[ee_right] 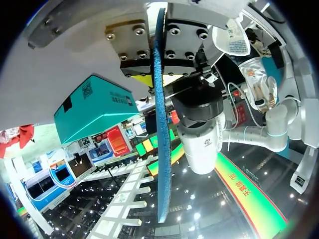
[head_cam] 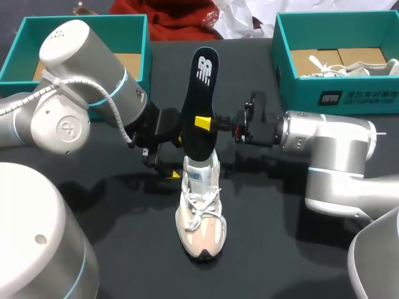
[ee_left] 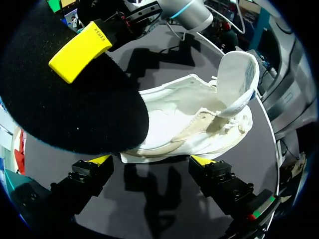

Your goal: Take the shoe out of the shoebox, open the shoe tongue, remove and reinsert the insole, then place the shoe into the shoebox

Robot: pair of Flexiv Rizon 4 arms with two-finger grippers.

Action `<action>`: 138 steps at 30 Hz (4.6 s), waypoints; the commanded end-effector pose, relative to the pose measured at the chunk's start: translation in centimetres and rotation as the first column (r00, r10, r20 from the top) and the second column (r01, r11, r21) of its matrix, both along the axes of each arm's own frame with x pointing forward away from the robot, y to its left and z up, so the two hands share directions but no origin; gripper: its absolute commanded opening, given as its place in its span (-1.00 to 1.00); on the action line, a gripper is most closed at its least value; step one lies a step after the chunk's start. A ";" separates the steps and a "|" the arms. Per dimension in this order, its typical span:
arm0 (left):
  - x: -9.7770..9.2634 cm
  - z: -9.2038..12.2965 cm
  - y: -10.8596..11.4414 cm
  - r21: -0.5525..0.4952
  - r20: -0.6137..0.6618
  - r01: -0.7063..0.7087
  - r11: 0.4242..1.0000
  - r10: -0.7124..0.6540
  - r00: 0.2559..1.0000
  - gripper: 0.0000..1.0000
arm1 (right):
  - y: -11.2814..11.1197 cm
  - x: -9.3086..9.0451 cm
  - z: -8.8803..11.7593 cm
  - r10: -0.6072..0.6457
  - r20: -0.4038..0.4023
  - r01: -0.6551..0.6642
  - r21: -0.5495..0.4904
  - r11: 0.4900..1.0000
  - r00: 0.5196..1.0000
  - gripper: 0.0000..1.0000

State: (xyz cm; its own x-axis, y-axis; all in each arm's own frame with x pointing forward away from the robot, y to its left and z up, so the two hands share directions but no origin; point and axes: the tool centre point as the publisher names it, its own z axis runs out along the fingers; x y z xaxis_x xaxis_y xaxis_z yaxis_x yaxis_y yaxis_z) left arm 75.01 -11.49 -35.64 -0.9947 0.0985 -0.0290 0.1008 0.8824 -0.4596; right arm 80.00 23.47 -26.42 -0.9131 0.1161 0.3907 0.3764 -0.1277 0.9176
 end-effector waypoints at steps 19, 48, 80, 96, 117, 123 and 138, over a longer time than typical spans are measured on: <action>0.0 -0.1 0.0 0.000 0.001 0.000 1.000 0.000 1.000 1.00 | -0.7 -1.2 -1.6 -0.018 0.019 0.018 -0.014 1.000 1.000 -1.00; 0.0 -0.1 0.0 0.000 0.001 0.000 1.000 0.000 1.000 1.00 | -0.2 -5.0 -5.0 0.010 -0.191 -0.021 -0.057 0.998 0.982 -1.00; 0.0 -0.1 0.0 0.000 0.001 0.000 1.000 0.000 1.000 1.00 | 0.2 -7.5 -6.5 0.022 -0.289 -0.050 -0.087 0.995 0.957 -0.62; 0.0 -0.1 0.0 0.000 0.001 0.000 1.000 0.000 1.000 1.00 | 0.8 -6.7 -5.9 0.072 -0.244 -0.097 -0.092 0.991 0.967 -0.50; 0.0 -0.1 0.0 0.000 0.001 0.000 1.000 0.000 1.000 1.00 | 1.3 -3.9 -2.8 0.115 -0.188 -0.142 -0.141 0.980 0.975 -0.55; 0.0 -0.1 0.0 0.000 0.001 0.000 1.000 0.000 1.000 1.00 | 1.3 -3.3 -3.2 0.124 -0.202 -0.152 -0.132 0.980 0.971 -1.00; 0.0 -0.1 0.0 0.000 0.001 0.000 1.000 0.000 1.000 1.00 | 0.6 -6.1 -6.0 0.096 -0.300 -0.128 -0.090 0.988 0.949 -1.00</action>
